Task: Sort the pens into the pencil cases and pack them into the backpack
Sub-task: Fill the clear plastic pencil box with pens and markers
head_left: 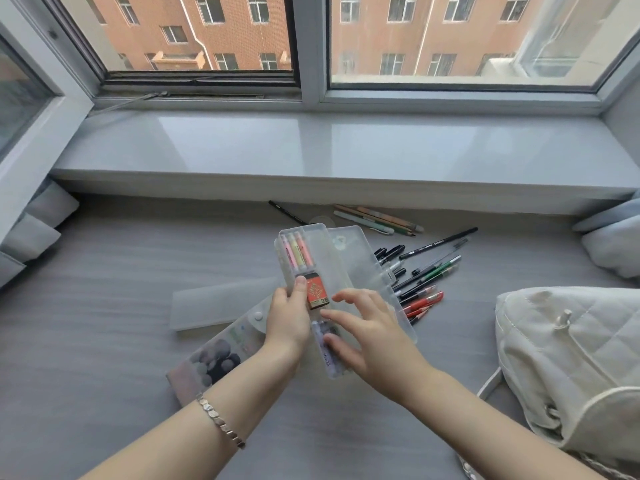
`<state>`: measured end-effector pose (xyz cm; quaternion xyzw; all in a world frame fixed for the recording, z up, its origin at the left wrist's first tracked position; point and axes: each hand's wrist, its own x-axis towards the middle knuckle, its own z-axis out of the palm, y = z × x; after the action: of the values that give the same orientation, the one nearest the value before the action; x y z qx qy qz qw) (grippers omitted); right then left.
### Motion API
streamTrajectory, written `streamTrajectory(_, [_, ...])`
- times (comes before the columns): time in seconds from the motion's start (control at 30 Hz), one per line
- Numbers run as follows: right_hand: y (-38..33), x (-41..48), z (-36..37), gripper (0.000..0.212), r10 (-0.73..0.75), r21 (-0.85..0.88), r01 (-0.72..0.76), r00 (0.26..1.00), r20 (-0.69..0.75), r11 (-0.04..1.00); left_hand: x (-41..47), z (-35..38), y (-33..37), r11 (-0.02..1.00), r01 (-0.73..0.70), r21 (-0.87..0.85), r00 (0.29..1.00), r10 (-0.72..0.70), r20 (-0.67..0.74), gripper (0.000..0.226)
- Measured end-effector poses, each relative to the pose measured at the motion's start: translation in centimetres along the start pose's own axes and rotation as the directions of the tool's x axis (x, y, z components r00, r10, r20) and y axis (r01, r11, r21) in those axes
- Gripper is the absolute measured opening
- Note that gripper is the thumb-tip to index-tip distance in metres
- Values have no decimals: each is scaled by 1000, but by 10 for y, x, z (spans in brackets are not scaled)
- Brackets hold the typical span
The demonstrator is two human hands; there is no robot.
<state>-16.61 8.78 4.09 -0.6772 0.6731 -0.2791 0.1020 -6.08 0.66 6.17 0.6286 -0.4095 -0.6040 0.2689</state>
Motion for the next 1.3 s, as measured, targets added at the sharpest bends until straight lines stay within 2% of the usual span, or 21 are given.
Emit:
streamTrajectory(0.2, [7, -5, 5, 36, -31, -59, 31, 999, 14, 998, -3, 4, 2, 993, -88, 76, 996, 88, -7, 28])
streamTrajectory(0.3, [12, 3, -8, 36, -65, 173, 62, 998, 12, 983, 1, 9, 5, 982, -119, 149, 993, 121, -7, 33])
streamTrajectory(0.33, [18, 8, -17, 31, -23, 250, 30, 999, -32, 968, 4, 12, 7, 977, -123, 177, 992, 127, -9, 35])
streamTrajectory(0.4, [39, 21, -30, 17, 164, 276, -127, 980, -113, 953, 9, 14, 11, 969, -134, 207, 990, 139, -9, 38])
streamTrajectory(0.47, [73, 36, -39, 15, 405, 153, -389, 910, -93, 908, 15, 17, 16, 964, -144, 222, 989, 150, -11, 36])
streamTrajectory(0.53, [110, 48, -45, 22, 648, 57, -646, 760, -43, 761, 21, 19, 19, 962, -151, 229, 987, 161, -25, 34])
streamTrajectory(0.6, [139, 62, -51, 27, 799, 22, -798, 601, -28, 602, 27, 21, 20, 960, -147, 237, 986, 160, -37, 34])
streamTrajectory(0.63, [148, 68, -52, 29, 837, -14, -837, 547, -18, 547, 29, 21, 20, 961, -140, 238, 987, 154, -42, 34])
streamTrajectory(0.73, [165, 80, -44, 32, 892, -128, -884, 453, 4, 449, 35, 23, 20, 964, -118, 240, 991, 131, -39, 32])
streamTrajectory(0.83, [173, 85, -32, 36, 919, -117, -913, 395, -16, 390, 39, 24, 19, 964, -107, 242, 993, 117, -27, 31])
streamTrajectory(1.03, [186, 84, -32, 57, 986, 255, -954, 165, 0, 160, 44, 19, 18, 963, -112, 246, 991, 127, -46, 32])
streamTrajectory(1.07, [190, 82, -32, 55, 988, 267, -953, 151, 13, 142, 45, 18, 18, 965, -110, 240, 991, 124, -47, 32])
streamTrajectory(1.2, [193, 75, -34, 28, 984, 243, -957, 171, 45, 156, 47, 13, 15, 967, -104, 232, 991, 120, -58, 33])
streamTrajectory(1.3, [190, 80, -32, 35, 986, 272, -949, 165, 3, 158, 47, 9, 14, 966, -108, 236, 989, 128, -69, 33])
